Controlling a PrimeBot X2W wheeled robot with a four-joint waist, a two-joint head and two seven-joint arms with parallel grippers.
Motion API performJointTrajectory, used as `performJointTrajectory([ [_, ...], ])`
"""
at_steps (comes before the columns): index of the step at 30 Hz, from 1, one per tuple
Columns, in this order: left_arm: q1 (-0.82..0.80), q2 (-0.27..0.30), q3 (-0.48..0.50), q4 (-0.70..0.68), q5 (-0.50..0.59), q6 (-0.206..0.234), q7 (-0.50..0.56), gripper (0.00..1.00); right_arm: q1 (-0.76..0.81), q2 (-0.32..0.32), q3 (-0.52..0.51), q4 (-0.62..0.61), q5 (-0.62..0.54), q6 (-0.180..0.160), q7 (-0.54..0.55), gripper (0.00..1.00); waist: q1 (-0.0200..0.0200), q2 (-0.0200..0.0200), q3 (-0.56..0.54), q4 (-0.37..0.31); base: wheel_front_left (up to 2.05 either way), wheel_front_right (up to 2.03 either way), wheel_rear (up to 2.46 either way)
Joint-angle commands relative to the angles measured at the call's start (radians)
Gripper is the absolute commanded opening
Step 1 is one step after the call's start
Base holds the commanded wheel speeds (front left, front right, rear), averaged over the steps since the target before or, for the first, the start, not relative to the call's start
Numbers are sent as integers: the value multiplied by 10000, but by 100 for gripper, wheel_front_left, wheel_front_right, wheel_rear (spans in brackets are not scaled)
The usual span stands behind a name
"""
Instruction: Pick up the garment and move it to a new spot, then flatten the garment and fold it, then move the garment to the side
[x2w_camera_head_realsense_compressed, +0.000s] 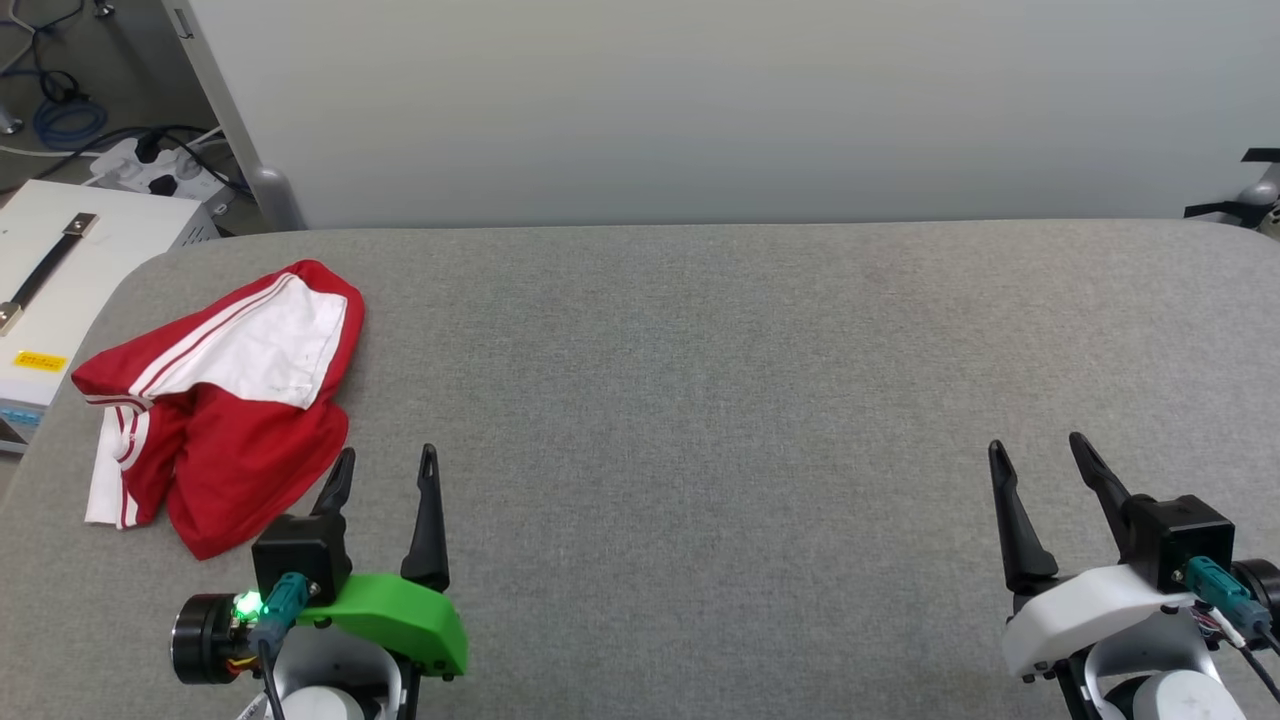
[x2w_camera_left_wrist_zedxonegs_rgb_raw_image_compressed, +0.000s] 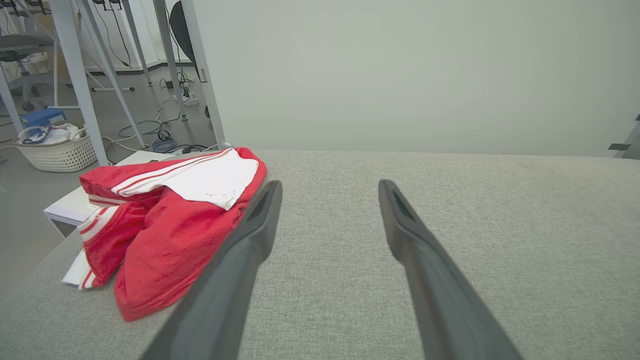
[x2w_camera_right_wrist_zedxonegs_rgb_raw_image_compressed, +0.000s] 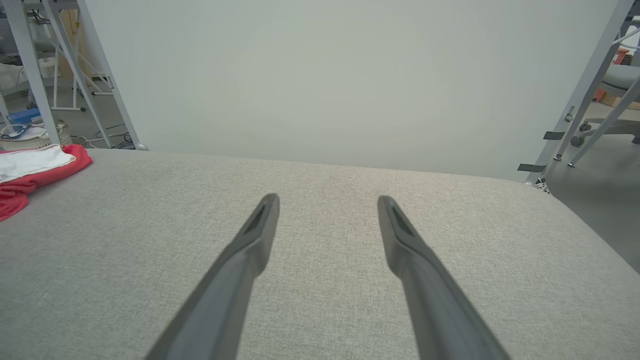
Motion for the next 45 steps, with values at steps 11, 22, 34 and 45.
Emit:
performJointTrajectory([
  [11, 96, -19, -48, 120, -286, 1, -313, 100, 105, 5, -91, 5, 237, -3, -340, 100, 0, 0, 63, 29, 0, 0, 0],
  [22, 121, -23, -75, 111, -464, -5, -542, 100, 121, 5, -121, 27, 373, -4, -566, 100, 0, 0, 96, 72, 0, 0, 0],
  [34, 50, -27, -133, 427, -620, 84, -791, 100, 216, 7, -3, 163, 564, -4, -811, 100, 0, 0, 158, 520, 0, 0, 0],
  [45, 22, -31, -58, 686, -763, 193, -1021, 100, 243, 7, 254, 226, 663, -5, -1038, 100, 0, 0, 215, 1636, 0, 0, 0],
])
